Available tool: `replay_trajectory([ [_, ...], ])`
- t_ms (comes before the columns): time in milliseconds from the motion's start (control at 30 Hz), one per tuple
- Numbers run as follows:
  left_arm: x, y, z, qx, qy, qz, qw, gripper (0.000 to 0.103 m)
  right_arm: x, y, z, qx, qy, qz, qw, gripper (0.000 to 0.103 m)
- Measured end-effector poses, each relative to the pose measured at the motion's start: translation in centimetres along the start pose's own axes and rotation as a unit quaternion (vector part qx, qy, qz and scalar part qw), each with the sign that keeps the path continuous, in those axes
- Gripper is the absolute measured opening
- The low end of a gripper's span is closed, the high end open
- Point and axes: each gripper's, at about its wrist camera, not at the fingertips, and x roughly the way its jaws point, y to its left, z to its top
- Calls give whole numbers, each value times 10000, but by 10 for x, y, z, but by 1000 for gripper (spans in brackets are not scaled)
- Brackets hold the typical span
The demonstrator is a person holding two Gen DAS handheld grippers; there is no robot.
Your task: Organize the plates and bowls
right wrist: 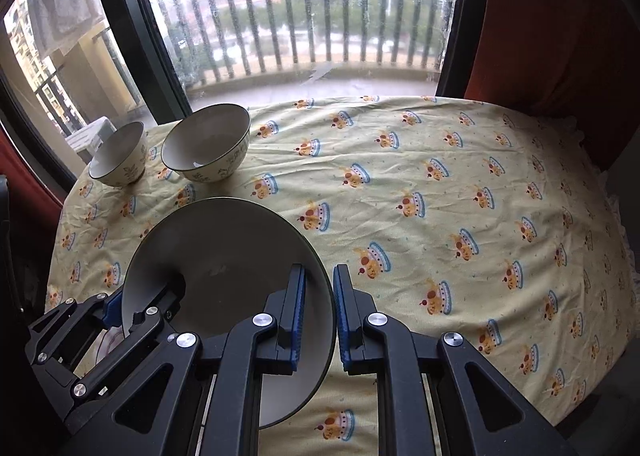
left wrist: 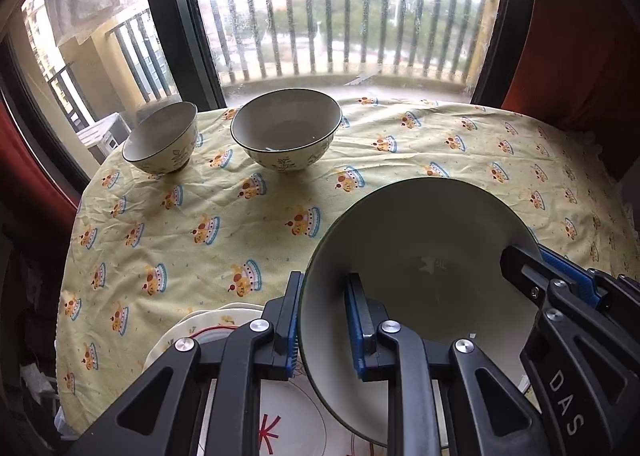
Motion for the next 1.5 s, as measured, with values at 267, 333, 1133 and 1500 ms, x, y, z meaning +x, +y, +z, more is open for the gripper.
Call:
replay_trajectory([
  [267, -2, -40, -22, -76, 59, -38, 9999, 18, -6, -41, -20, -19, 46, -20, 10000, 18],
  [333, -2, -47, -27, -89, 84, -41, 9999, 18, -7, -50, -25, -29, 69, -20, 10000, 18],
  [1133, 18, -95, -76, -210, 564, 62, 9982, 27, 17, -101, -81, -332, 570, 27, 9978, 20],
  [1500, 4, -85, -71, -223, 628, -134, 9977, 73, 1, -96, -74, -465, 154, 65, 9988, 82],
])
